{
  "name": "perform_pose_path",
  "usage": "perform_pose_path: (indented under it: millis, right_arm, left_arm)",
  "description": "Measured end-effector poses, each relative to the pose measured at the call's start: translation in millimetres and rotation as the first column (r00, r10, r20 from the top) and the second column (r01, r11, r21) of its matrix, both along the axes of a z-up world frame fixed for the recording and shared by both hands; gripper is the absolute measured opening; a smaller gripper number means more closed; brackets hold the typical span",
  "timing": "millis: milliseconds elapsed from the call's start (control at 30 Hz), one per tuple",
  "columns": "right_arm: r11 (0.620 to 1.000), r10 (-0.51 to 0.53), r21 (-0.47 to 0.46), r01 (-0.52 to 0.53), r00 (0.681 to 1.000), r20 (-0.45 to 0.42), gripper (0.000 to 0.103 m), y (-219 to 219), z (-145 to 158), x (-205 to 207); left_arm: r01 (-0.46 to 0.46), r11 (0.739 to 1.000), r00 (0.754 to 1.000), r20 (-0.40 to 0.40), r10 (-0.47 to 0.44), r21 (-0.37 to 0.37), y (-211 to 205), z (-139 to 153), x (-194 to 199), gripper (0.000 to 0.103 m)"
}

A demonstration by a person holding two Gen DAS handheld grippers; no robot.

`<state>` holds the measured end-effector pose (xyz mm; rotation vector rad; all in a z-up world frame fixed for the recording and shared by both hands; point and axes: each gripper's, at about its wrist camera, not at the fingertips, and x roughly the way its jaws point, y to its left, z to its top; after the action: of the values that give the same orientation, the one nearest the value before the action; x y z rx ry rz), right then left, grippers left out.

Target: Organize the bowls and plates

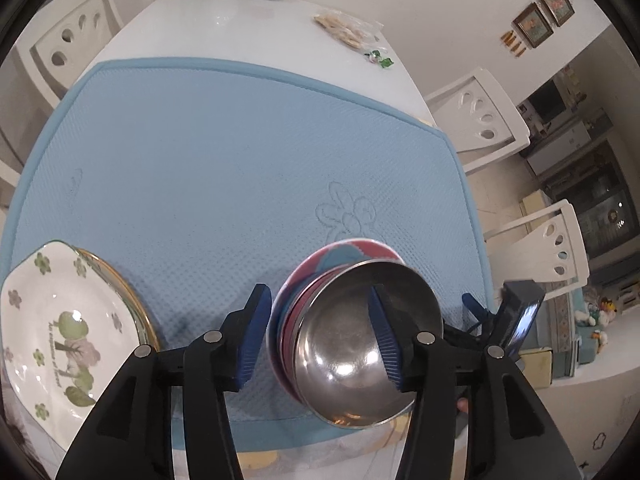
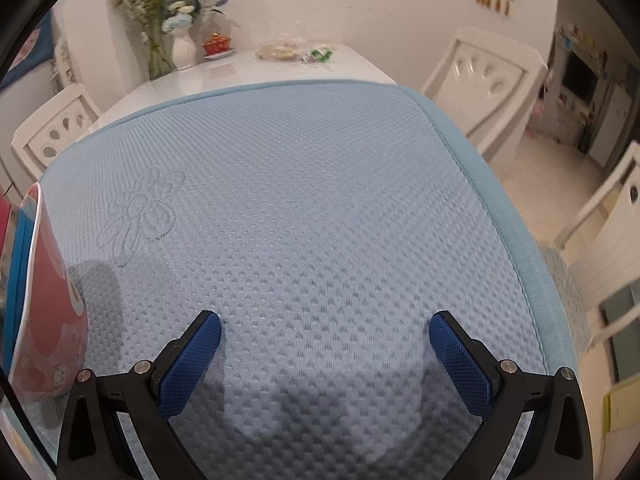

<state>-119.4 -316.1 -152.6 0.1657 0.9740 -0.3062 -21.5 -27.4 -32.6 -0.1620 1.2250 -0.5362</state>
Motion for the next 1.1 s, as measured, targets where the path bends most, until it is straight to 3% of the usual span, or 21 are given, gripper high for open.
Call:
perform_pose_path:
  millis: [67, 267, 333, 467, 600, 833, 900, 1100]
  right_arm:
    - [0.999, 0.021, 0.043, -0.016, 0.993, -0.115, 0.103, -1, 3, 3]
    - [0.992, 0.015, 0.122, 0.016, 0.968, -0.252, 0.102, -6, 10, 9]
    - [0.983, 0.018, 0.184, 0.024, 0.975, -0.220, 0.090, -8, 25, 5]
    - [0.972, 0.040, 0.232, -0.019, 0.996, -0.085, 0.091, 3, 82, -12]
    - [0.921, 0.150, 0.363, -0.142, 0.989, 0.005, 0.095, 30, 111, -14]
    - [0.895, 0.178, 0.420, -0.149, 0.983, -0.031, 0.095, 65, 92, 3]
    - [0.879, 0.172, 0.456, -0.141, 0.985, -0.028, 0.095, 67, 86, 10]
    - [0.890, 0.179, 0.435, -0.135, 0.982, -0.062, 0.095, 78, 71, 28]
  left_arm:
    - [0.001, 1.000, 1.000, 0.004, -0.001, 0.010, 3, -1, -1, 0.050]
    - [-0.017, 1.000, 0.997, -0.073, 0.017, -0.007, 12, -22, -4, 0.051]
    - [-0.015, 1.000, 0.997, -0.070, 0.014, -0.006, 14, -23, -6, 0.051]
    - [-0.007, 0.999, 0.997, -0.074, 0.004, -0.039, 16, -23, -6, 0.051]
    - [0.010, 0.998, 0.996, -0.090, -0.016, -0.065, 14, -27, -7, 0.051]
    - [0.019, 1.000, 0.994, -0.106, -0.020, -0.012, 7, -39, -8, 0.051]
    - [0.015, 0.999, 0.992, -0.128, -0.020, -0.040, 8, -44, -6, 0.051]
    - [-0.001, 0.996, 0.983, -0.185, -0.015, -0.087, 8, -62, -1, 0.051]
